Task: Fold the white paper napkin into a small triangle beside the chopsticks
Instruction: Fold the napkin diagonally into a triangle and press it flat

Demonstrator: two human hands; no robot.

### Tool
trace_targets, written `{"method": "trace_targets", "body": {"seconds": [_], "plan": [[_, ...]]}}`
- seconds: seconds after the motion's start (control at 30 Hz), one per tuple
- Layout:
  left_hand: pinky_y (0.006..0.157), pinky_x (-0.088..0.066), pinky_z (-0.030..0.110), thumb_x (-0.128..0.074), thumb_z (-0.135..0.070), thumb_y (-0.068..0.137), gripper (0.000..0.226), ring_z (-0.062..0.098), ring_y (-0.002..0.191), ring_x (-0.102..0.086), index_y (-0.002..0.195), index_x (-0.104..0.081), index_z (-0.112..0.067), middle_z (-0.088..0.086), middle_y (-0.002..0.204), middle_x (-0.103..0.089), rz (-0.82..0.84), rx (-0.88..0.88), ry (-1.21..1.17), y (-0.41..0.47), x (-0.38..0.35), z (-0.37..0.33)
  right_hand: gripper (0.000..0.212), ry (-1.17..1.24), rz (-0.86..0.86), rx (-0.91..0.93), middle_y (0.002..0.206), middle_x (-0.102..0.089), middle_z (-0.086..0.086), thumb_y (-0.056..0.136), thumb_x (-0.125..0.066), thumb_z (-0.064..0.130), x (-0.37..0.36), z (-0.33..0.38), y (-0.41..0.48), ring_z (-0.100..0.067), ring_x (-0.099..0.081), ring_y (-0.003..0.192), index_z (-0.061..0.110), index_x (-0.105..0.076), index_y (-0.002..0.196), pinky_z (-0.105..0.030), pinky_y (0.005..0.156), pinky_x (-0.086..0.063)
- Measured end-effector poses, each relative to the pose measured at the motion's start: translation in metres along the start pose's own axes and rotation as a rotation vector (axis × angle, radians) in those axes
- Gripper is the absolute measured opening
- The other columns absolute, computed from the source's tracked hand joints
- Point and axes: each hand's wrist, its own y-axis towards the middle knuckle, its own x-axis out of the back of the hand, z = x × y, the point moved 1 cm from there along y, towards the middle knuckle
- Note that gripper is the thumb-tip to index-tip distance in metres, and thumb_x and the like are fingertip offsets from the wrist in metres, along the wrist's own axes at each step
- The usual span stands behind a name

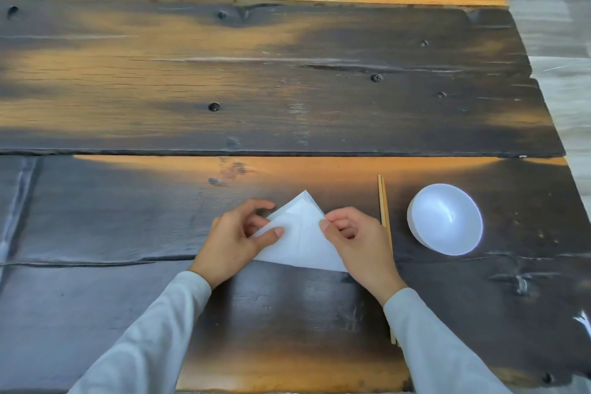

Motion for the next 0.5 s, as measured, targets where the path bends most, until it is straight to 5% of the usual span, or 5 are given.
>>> {"method": "trace_targets", "body": {"seconds": [0.13,0.3,0.5], "plan": [[0.075,-0.049,0.013,-0.082,-0.031,0.081,0.043,0.007,0.077,-0.068,0.119,-0.061,-0.037,-0.009,0.081,-0.076,-0.007,0.006,0.026,0.003,0.003,0.001,0.011,0.006,-0.048,0.001,0.081,-0.073,0.022,0.091,-0.075,0.027,-0.002,0.002,0.007,-0.001,-0.067,0.075,0.035,-0.071,0.086,-0.011,0.065,-0.052],[0.077,-0.053,0.026,-0.082,-0.027,0.081,0.035,0.016,0.074,-0.067,0.112,-0.065,-0.033,-0.007,0.08,-0.075,-0.073,0.026,0.026,0.003,0.004,0.004,0.001,-0.076,-0.06,-0.026,0.076,-0.073,0.014,0.091,-0.074,0.028,-0.005,0.0,0.013,-0.001,-0.066,0.076,0.027,-0.074,0.09,-0.009,0.063,-0.051],[0.069,-0.044,0.005,-0.081,-0.023,0.081,0.022,0.006,0.072,-0.064,0.099,-0.07,-0.031,-0.004,0.077,-0.074,-0.127,0.047,0.039,0.002,0.003,0.009,0.005,-0.135,-0.092,-0.027,0.074,-0.072,0.017,0.089,-0.075,0.032,-0.009,0.001,0.017,0.002,-0.066,0.075,0.029,-0.072,0.087,-0.014,0.062,-0.053]]}}
